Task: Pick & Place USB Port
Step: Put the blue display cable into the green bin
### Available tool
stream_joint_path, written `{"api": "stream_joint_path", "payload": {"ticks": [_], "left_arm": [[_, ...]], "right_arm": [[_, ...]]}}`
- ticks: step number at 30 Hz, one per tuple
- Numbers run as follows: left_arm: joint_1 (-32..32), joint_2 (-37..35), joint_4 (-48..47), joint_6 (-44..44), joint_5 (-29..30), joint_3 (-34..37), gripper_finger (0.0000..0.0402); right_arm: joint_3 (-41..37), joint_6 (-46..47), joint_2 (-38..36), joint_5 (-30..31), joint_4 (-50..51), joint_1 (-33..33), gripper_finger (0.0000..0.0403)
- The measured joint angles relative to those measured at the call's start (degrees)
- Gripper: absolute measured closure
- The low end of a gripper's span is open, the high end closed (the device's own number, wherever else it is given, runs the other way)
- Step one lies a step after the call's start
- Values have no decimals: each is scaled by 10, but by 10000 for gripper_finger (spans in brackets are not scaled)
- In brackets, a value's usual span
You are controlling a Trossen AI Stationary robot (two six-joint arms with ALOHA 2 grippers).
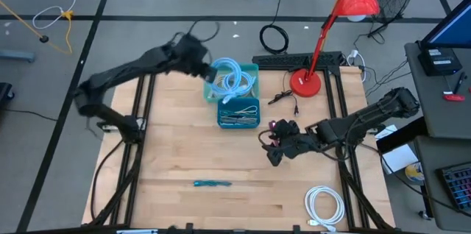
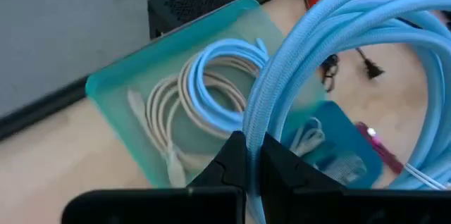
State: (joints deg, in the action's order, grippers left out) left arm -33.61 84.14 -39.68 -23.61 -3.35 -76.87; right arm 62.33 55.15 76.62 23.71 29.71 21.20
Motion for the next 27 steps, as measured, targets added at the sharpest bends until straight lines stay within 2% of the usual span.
{"api": "stream_joint_path", "payload": {"ticks": [5,8,11,19,27], "left_arm": [[-43,118,-14,65,-54,-76,390],[-67,167,-34,117,-89,-111,390],[-93,199,-67,172,-93,-138,390],[-166,227,-109,264,-91,-158,390],[-166,236,-99,326,-77,-158,390]], "right_arm": [[0,-22,-3,-25,-15,-22,165],[0,-32,-3,-30,-19,-25,165],[0,-28,-3,-31,-19,-25,165],[0,-11,-3,-31,-16,-19,165],[0,-5,-3,-30,-16,-28,165]]}}
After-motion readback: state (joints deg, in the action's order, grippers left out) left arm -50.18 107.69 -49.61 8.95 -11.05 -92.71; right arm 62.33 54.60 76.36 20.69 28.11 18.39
